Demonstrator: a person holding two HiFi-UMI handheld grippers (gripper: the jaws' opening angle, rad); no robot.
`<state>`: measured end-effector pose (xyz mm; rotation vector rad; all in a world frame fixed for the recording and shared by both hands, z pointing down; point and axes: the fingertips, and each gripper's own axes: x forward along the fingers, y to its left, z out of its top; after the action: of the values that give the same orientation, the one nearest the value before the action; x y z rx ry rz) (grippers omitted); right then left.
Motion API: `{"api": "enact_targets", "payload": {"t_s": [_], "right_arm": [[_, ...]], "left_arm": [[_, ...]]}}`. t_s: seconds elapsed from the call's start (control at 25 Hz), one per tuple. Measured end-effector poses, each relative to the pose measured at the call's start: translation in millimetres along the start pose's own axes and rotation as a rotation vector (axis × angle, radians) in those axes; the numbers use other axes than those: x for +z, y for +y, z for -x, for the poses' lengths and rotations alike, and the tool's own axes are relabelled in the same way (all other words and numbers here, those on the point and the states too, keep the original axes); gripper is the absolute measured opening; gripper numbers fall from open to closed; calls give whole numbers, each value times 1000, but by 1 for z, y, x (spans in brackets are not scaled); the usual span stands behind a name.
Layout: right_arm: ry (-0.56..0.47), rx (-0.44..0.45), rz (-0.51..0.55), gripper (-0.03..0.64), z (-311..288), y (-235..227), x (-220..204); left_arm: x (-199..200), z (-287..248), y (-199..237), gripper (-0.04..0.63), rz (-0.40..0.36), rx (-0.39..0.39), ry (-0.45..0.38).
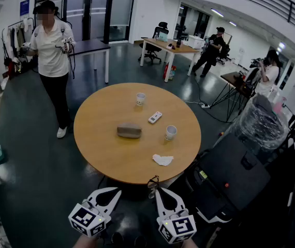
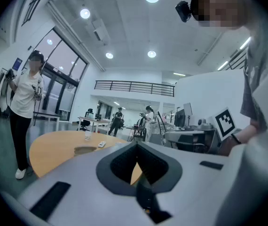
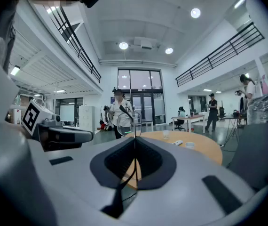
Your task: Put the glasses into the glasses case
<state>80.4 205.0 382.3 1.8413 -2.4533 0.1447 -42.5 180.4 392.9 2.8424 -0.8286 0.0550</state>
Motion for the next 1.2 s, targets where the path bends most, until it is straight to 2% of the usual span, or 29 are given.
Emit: {"api": "enact_targets", "payload": {"t_s": [0.2, 0.4, 0.64, 1.2], "right_arm": [[18, 36, 55, -6, -3, 7, -2], [-3, -16, 6, -6, 4, 2, -2], [-7, -40, -14, -6, 11, -5, -3], [-2, -84, -34, -6, 3, -13, -5]], "left_arm": [[5, -6, -4, 6, -37, -30, 16], [11, -2, -1, 6, 17, 14, -22], [6, -8, -8, 6, 5, 0, -12], [-4, -9, 7, 6, 45, -9, -4]]}}
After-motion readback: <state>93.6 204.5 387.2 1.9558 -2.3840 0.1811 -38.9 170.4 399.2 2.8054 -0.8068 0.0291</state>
